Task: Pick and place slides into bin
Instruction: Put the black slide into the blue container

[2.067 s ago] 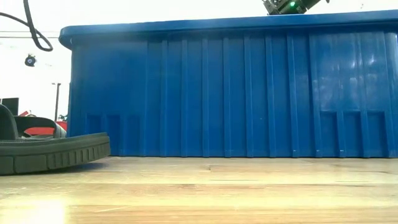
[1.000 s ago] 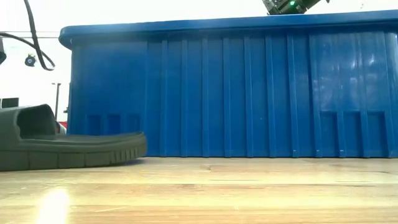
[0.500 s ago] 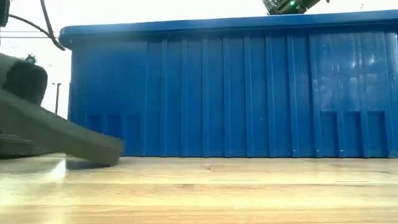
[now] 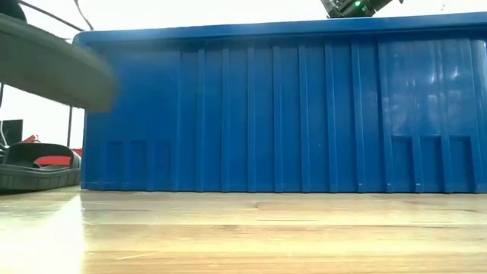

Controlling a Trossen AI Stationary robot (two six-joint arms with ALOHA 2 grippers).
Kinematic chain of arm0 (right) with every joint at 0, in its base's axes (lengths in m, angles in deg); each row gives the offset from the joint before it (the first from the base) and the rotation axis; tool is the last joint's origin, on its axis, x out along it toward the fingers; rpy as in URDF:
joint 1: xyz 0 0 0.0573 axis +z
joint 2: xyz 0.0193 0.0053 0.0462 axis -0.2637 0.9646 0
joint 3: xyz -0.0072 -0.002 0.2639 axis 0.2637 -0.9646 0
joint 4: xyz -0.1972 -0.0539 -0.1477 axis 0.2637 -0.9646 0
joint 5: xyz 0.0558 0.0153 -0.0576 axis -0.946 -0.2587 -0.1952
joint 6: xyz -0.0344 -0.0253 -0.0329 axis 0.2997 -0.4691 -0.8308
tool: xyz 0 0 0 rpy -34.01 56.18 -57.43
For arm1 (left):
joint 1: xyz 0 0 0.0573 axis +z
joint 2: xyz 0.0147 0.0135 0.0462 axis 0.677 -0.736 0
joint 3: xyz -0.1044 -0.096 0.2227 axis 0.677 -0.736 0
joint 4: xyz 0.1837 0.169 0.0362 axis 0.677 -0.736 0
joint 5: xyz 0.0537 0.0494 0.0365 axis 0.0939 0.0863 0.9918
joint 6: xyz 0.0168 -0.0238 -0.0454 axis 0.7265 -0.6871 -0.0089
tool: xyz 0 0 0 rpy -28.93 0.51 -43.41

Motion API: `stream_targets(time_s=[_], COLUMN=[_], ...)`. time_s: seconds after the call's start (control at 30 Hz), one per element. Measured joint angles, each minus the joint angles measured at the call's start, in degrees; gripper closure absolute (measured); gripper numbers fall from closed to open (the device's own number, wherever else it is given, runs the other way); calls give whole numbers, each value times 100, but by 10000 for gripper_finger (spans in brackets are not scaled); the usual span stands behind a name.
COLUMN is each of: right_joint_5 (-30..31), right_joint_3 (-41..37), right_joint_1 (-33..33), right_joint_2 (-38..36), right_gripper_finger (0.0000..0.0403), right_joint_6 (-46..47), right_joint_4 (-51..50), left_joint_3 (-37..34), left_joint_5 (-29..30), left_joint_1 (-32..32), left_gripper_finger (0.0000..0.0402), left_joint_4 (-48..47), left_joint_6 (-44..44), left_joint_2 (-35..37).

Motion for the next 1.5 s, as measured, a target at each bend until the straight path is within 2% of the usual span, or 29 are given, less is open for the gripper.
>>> stream_targets(time_s=[0.17,0.33,0.6,0.73,0.87,0.97,1.13,1.23,1.37,1.5], right_joint_5=[0,-1,-1,-7,-2,-4,-4,-2,-2,-2], right_joint_3=[0,1,0,0,0,1,0,1,4,4], right_joint_1=[0,0,33,37,35,35,35,36,35,35], right_joint_2=[0,0,0,0,0,0,-4,-35,-50,-66], right_gripper_finger=[329,335,334,330,328,331,337,337,332,328], right_joint_6=[43,227,340,340,336,334,78,-257,-620,-676], right_joint_4=[0,0,0,0,0,0,0,0,4,4], left_joint_3=[75,250,351,406,491,551,676,752,947,1285], left_joint_5=[-742,-339,967,1456,1955,2790,4551,5259,5545,5140], left_joint_1=[-7,-2,2,2,16,52,112,314,934,1692], left_gripper_finger=[401,401,401,401,401,401,401,401,401,401], left_joint_4=[1,68,64,627,648,631,756,1371,2688,3874], left_joint_6=[68,568,1411,2147,2412,2536,2619,3343,4871,6146], left_joint_2=[302,660,923,892,793,745,701,494,4,-647])
